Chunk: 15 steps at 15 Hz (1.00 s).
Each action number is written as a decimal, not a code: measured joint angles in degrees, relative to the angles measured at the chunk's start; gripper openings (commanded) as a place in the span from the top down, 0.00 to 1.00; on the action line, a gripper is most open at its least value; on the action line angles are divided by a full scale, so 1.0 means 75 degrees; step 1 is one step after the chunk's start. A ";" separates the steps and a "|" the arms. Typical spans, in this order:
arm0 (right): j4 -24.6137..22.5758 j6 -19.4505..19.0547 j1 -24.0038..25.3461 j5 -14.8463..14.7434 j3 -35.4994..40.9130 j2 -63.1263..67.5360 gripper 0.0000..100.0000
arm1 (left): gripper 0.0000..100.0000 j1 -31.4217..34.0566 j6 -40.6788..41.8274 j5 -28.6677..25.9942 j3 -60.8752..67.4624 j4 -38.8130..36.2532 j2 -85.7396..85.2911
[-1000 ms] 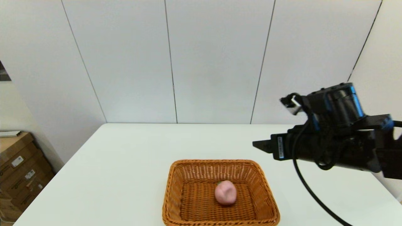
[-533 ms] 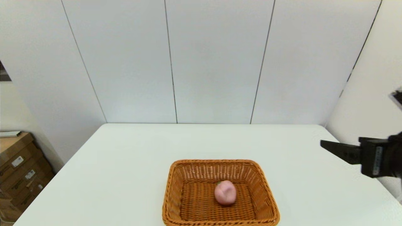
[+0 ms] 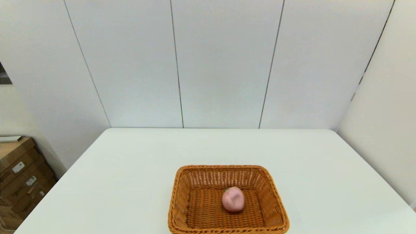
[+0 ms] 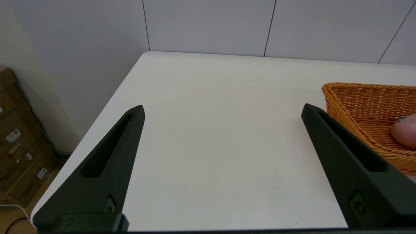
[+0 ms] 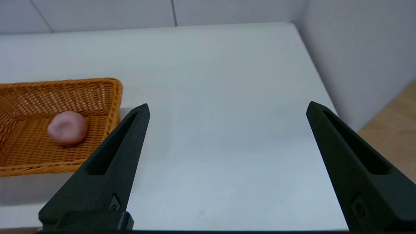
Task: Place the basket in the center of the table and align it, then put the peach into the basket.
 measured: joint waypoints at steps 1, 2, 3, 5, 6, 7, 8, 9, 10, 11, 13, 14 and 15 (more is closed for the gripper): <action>0.0015 -0.0029 -0.0210 0.0046 0.0198 -0.0442 0.00 | 0.00 0.0002 0.0000 0.0003 0.0000 -0.0003 0.0000; 0.0013 -0.0039 -0.0431 0.0075 0.0405 -0.0821 0.00 | 0.00 0.0002 0.0003 0.0000 0.0000 -0.0003 0.0000; 0.0013 -0.0062 -0.0629 0.0158 0.0559 -0.1206 0.00 | 0.00 0.0002 -0.0008 0.0000 0.0000 -0.0003 0.0000; 0.0219 -0.0228 -0.0894 0.0608 0.0793 -0.1872 0.00 | 0.00 0.0000 -0.0007 0.0000 0.0003 -0.0044 0.0000; 0.0432 -0.0307 -0.0978 0.0783 0.0871 -0.2214 0.00 | 0.00 0.0000 -0.0008 0.0000 0.0010 -0.0044 0.0000; 0.0610 -0.0393 -0.1026 0.0904 0.0952 -0.2537 0.00 | 0.00 0.0005 -0.0007 0.0000 0.0010 -0.0047 0.0000; 0.0688 -0.0528 -0.1052 0.1063 0.1078 -0.2853 0.00 | 0.00 0.0005 0.0000 0.0000 0.0011 -0.0047 0.0000; 0.0694 -0.0733 -0.1066 0.1256 0.1213 -0.3121 0.00 | 0.00 0.0002 0.0000 0.0000 0.0011 -0.0047 0.0000; 0.0610 -0.0855 -0.1081 0.1422 0.1331 -0.3290 0.00 | 0.00 0.0002 0.0000 0.0003 0.0011 -0.0047 0.0000; 0.0470 -0.0925 -0.1084 0.1460 0.1482 -0.3404 0.00 | 0.00 0.0002 0.0000 0.0000 0.0011 -0.0047 0.0000; 0.0076 -0.1052 -0.1092 0.1463 0.1952 -0.3540 0.00 | 0.00 0.0002 0.0003 0.0000 0.0011 -0.0047 0.0000; -0.0200 -0.1078 -0.1092 0.1466 0.2297 -0.3574 0.00 | 0.00 0.0002 0.0003 0.0003 0.0011 -0.0047 0.0000; -0.0629 -0.1042 -0.1092 0.1471 0.2584 -0.3595 0.00 | 0.00 0.0002 0.0007 0.0000 0.0011 -0.0047 0.0000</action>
